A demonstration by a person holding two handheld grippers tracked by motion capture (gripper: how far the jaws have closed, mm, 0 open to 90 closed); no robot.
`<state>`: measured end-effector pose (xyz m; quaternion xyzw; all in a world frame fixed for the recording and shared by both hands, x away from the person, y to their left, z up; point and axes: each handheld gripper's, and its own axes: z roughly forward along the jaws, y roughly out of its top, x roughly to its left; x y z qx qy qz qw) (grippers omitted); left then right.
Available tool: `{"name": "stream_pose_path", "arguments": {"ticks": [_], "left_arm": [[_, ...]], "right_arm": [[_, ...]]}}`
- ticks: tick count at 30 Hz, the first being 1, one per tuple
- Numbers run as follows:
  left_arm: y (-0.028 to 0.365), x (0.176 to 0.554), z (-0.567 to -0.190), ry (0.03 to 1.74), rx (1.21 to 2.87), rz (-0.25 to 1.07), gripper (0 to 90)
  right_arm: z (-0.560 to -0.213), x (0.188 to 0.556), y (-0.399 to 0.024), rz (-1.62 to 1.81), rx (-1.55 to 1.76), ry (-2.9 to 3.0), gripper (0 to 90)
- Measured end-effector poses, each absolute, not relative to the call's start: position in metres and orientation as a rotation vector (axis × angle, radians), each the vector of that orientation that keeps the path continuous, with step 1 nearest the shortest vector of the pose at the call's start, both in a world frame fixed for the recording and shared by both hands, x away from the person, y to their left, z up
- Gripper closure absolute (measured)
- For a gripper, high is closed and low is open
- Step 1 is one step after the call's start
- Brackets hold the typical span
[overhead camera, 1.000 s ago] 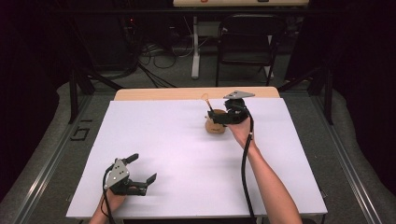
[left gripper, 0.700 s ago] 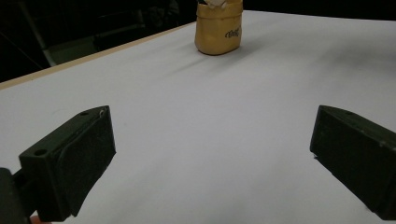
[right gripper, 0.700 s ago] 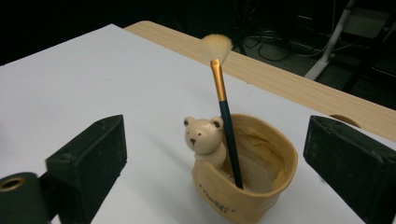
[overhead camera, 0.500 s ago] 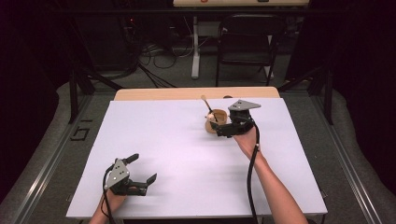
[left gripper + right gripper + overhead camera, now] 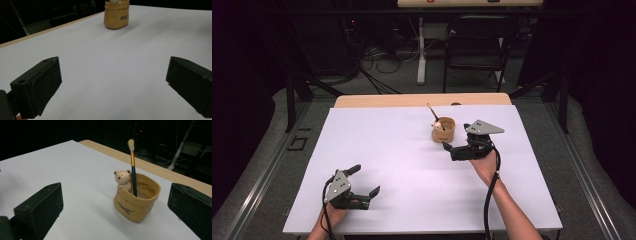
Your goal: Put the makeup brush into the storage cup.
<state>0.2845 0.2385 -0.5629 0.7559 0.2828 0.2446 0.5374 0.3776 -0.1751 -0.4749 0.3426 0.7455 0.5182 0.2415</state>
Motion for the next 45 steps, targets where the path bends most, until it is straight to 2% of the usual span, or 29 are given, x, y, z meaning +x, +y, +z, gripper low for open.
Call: {"name": "stream_pose_path", "arguments": {"ticks": [24,45], "left_arm": [[0.238,0.285,-0.563,0.673,1.804,0.575,0.0],[0.237,0.285,-0.564,0.673,1.81,0.574,0.0]], "right_arm": [[-0.492,0.326,-0.208,1.436,0.814,2.058,0.0],[-0.523,0.296,-0.227,1.399,0.82,2.058,0.0]]}}
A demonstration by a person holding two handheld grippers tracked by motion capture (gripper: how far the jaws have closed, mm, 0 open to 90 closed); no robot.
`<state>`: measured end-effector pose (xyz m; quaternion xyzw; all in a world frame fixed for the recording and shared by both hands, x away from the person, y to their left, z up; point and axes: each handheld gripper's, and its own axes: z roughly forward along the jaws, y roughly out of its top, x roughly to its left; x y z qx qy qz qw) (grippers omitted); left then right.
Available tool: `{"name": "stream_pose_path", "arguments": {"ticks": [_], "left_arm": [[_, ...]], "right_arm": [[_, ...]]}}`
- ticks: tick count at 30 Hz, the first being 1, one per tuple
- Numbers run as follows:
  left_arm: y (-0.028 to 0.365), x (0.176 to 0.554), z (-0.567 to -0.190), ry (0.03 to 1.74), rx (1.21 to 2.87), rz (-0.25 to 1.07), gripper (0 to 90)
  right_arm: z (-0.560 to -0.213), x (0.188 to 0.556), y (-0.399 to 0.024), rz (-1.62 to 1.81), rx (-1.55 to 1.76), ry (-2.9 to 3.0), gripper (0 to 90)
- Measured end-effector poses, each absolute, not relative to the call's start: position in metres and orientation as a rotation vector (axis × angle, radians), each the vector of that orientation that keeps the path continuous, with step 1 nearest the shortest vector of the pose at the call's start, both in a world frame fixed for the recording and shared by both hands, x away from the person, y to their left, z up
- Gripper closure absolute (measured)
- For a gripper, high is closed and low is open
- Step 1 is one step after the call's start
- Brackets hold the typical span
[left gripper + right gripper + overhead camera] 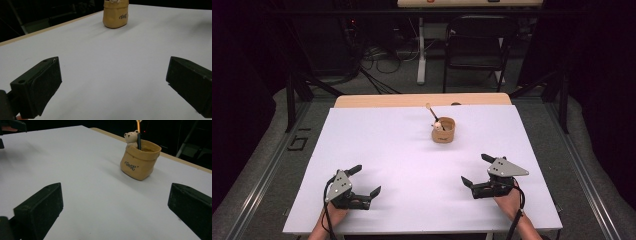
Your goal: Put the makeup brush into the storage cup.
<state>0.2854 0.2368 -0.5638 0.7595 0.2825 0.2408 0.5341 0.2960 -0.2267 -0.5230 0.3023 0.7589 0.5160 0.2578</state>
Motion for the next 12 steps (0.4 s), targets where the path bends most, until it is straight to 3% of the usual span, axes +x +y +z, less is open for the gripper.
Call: {"name": "stream_pose_path", "arguments": {"ticks": [12], "left_arm": [[0.2365,0.2856,-0.5635,0.671,1.808,0.573,0.0]], "right_arm": [[-0.5312,0.2903,-0.2284,1.401,0.837,2.06,0.0]]}}
